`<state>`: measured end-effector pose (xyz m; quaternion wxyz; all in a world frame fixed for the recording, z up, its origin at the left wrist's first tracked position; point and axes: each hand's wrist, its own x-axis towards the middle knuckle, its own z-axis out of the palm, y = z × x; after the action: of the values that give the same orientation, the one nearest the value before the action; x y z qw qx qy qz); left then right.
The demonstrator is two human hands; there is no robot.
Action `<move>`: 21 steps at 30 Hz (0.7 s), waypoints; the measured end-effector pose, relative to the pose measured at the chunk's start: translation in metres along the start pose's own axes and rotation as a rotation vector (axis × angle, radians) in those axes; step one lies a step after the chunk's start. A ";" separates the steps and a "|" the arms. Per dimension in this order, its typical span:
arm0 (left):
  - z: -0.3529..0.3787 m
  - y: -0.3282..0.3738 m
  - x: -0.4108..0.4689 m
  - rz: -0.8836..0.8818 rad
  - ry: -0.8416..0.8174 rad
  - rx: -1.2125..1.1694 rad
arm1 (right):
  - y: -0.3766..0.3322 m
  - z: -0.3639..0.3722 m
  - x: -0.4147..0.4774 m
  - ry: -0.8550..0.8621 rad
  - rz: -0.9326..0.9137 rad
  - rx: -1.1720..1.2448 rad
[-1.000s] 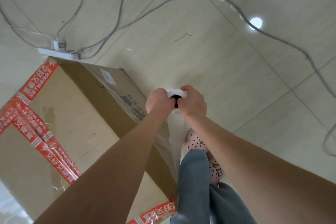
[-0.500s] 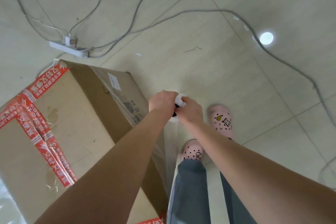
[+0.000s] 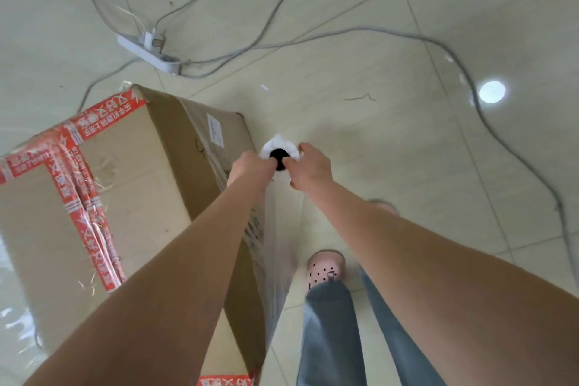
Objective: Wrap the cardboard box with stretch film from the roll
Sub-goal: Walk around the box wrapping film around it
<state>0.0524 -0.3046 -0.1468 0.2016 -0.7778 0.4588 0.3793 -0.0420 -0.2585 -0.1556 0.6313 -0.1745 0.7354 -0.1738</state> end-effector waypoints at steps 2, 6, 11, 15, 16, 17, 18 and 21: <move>-0.003 0.001 0.000 0.001 -0.050 -0.014 | -0.005 0.002 0.003 0.024 0.001 -0.023; -0.008 0.004 -0.011 0.197 -0.025 0.245 | -0.010 0.000 0.000 0.024 0.042 -0.053; -0.019 0.018 -0.008 0.418 0.009 0.440 | -0.019 0.007 0.006 0.044 0.044 -0.165; -0.028 0.039 0.000 0.380 -0.034 0.446 | -0.031 0.002 0.013 0.039 0.020 -0.247; -0.031 0.044 0.003 0.379 -0.037 0.465 | -0.034 0.001 0.016 0.039 0.014 -0.271; -0.033 0.047 0.007 0.391 -0.030 0.492 | -0.038 -0.001 0.019 0.045 0.009 -0.289; -0.035 0.048 0.012 0.401 -0.014 0.503 | -0.043 -0.002 0.021 0.053 0.007 -0.307; -0.045 0.046 0.029 0.319 0.001 0.380 | -0.064 -0.002 0.027 0.074 -0.023 -0.339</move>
<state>0.0390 -0.3734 -0.1397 0.2817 -0.6436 0.6391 0.3129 -0.0457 -0.3270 -0.1480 0.5635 -0.2802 0.7747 -0.0608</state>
